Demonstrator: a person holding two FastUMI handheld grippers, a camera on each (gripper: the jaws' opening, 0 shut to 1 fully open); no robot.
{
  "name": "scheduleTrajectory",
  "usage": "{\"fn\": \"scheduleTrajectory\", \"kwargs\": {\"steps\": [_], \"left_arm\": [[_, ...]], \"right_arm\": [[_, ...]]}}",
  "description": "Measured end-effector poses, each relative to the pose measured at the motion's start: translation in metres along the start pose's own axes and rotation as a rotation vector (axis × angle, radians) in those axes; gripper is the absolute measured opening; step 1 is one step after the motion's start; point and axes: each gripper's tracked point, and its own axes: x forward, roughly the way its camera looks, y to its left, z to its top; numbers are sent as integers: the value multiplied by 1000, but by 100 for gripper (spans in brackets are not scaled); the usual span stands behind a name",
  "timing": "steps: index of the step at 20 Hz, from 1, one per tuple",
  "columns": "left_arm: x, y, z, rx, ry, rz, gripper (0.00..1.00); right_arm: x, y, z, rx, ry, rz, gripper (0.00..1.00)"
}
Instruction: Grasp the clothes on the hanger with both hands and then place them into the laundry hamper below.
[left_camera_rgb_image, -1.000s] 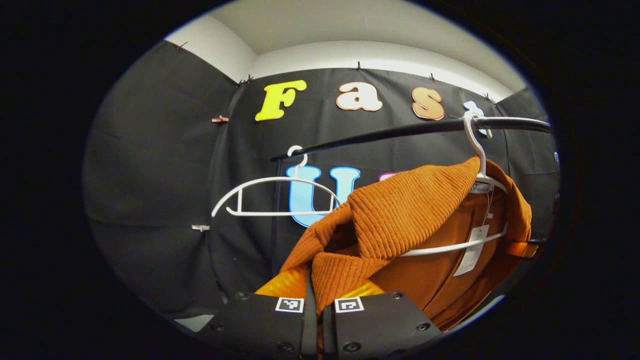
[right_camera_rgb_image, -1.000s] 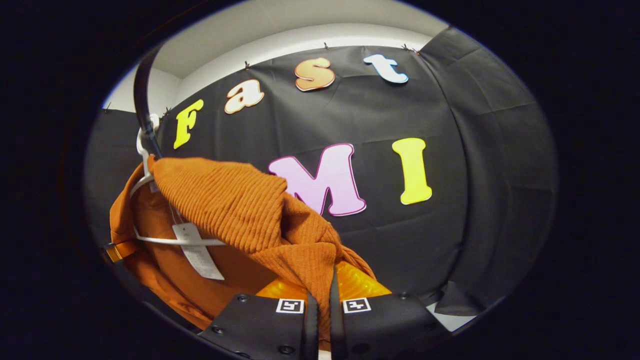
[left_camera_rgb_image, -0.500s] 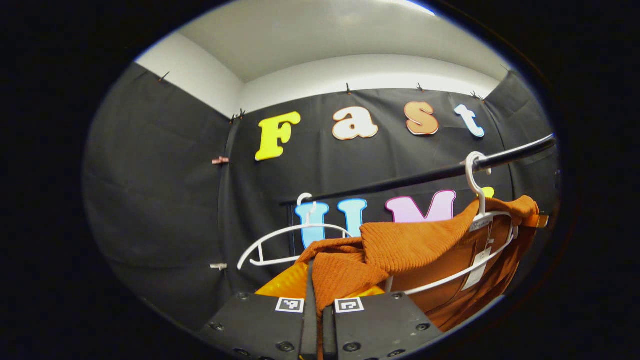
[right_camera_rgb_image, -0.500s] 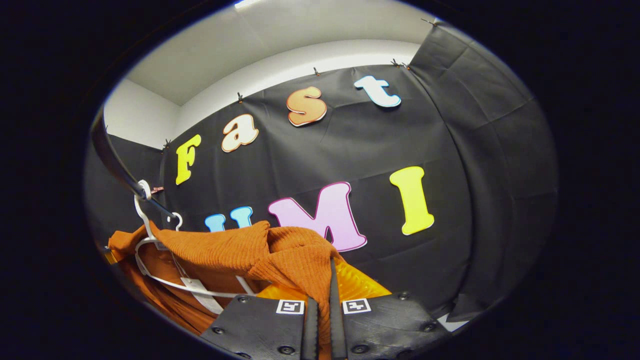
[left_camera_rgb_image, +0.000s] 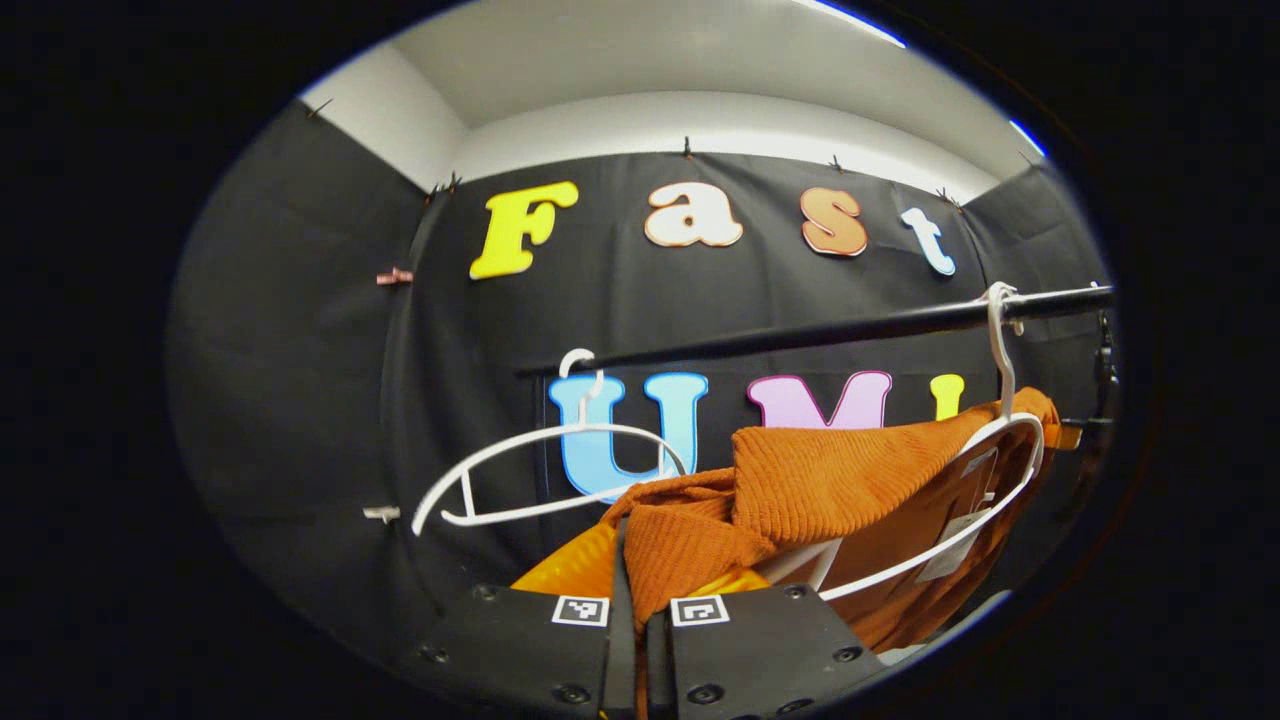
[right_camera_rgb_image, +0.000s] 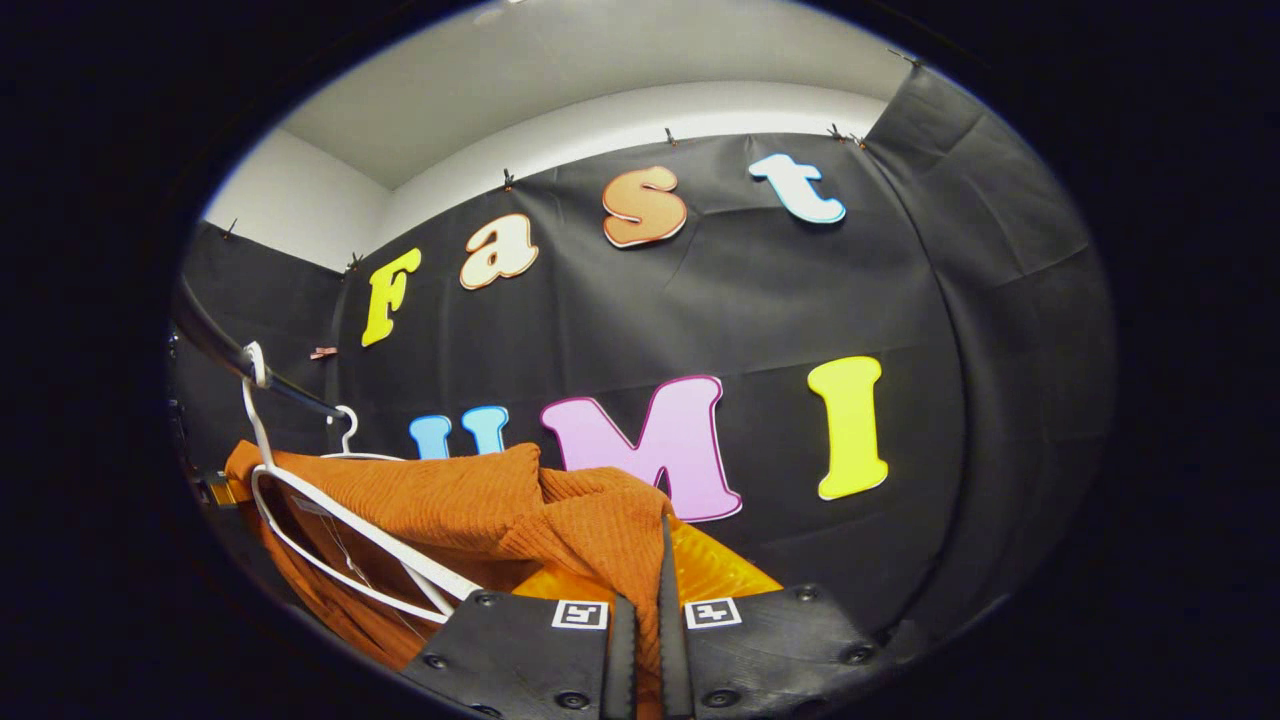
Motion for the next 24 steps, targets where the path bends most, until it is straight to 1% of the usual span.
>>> {"fn": "scheduleTrajectory", "kwargs": {"steps": [2, 3, 4, 5, 7, 8, 9, 11, 12, 13, 14, 15, 17, 19, 22, 24], "left_arm": [[-3, -6, -15, 26, 24, -15, 8], [-4, -3, -17, 33, 12, -16, 8], [-2, -3, -14, 21, 0, -30, 8], [2, -5, -15, 2, 4, -57, 8], [12, -7, -19, -15, 39, -126, 8], [17, -6, -16, -22, 55, -158, 8], [23, -3, -7, -21, 58, -182, 8], [35, 7, 14, 19, 37, -198, 8], [37, 10, 18, 48, 33, -206, 8], [41, 14, 14, 73, 40, -207, 10], [46, 17, 6, 87, 56, -207, 8], [49, 15, -9, 87, 77, -216, 8], [43, 10, -46, 54, 125, -230, 8], [38, 6, -75, 17, 152, -221, 8], [18, 3, -116, -33, 203, -169, 8], [-4, 2, -140, -53, 251, -130, 8]], "right_arm": [[2, -1, -17, -3, 38, 8, 13], [2, 0, -15, 24, 28, 20, 13], [4, -1, -14, 55, 14, 31, 17], [6, -2, -13, 76, 16, 40, 13], [12, -2, -15, 104, 29, 57, 13], [17, 0, -14, 92, 33, 68, 10], [21, 0, -10, 55, 32, 73, 13], [30, 3, 5, -32, -3, 88, 13], [32, 11, 10, -30, -17, 109, 13], [35, 12, 10, -16, -23, 118, 17], [38, 12, 4, 1, -18, 126, 13], [44, 10, -6, 17, -1, 125, 13], [47, 0, -37, 55, 67, 110, 13], [41, -7, -71, 53, 130, 89, 13], [20, -6, -111, 95, 207, 76, 14], [2, -7, -138, 138, 258, 51, 14]]}}
